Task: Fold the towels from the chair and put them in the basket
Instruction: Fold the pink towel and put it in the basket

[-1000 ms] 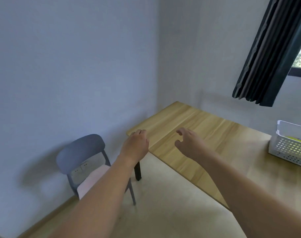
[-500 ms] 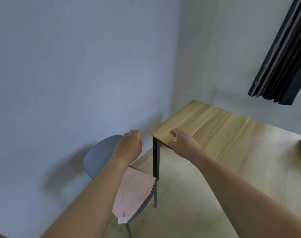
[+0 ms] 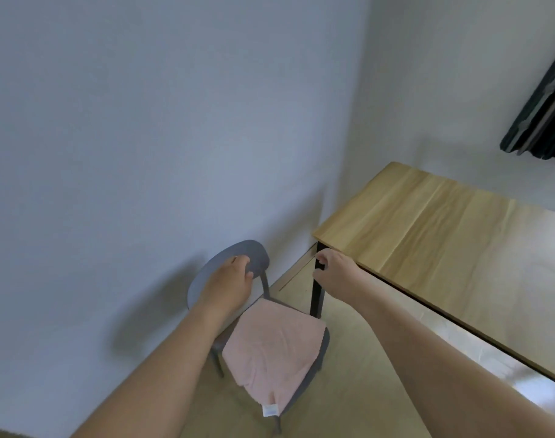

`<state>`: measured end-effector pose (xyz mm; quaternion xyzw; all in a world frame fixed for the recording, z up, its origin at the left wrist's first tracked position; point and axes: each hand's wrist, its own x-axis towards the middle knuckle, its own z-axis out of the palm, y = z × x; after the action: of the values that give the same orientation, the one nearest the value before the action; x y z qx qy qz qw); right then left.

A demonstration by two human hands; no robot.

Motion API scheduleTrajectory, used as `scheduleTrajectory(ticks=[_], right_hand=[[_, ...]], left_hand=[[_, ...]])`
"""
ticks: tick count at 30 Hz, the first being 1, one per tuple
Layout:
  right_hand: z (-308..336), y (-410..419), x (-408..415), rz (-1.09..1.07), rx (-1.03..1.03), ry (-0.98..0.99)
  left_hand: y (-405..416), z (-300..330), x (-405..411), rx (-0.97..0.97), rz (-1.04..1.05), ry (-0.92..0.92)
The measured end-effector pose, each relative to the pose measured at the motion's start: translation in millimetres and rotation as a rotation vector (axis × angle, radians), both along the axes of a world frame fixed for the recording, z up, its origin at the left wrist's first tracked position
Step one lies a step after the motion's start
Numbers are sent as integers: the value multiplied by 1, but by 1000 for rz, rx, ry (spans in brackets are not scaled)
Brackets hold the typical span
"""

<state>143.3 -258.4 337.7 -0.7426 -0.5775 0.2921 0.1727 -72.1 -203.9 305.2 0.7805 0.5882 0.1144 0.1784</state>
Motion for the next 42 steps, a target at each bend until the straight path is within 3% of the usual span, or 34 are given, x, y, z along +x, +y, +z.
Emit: scheduleTrajectory(ticks=[7,16,21,24,28,32,38,42], right_hand=[[-111,103,-52,-72,-200,32],[-380,245,-93,74,-287,-161],[-516,292,-111,108,-169,-284],[-568,305,-121,69,-74,-472],[-605,311,-128,22,-8,-628],[-617,302,-128,20,57,-452],[-604,229,-117,-32,313,-183],[-567,150,-111,-166,461,-116]], left_hand=[[86,-100,-44,-215,71,-42],[149,-387,-60,-471,111,35],[160,-503,-61,-226,78,325],[157,-548,-64,-98,95,360],[152,-582,-69,20,139,363],[145,-590,-69,174,132,295],[138,-595,-72,174,81,19],[126,-578,-86,-73,38,-213]])
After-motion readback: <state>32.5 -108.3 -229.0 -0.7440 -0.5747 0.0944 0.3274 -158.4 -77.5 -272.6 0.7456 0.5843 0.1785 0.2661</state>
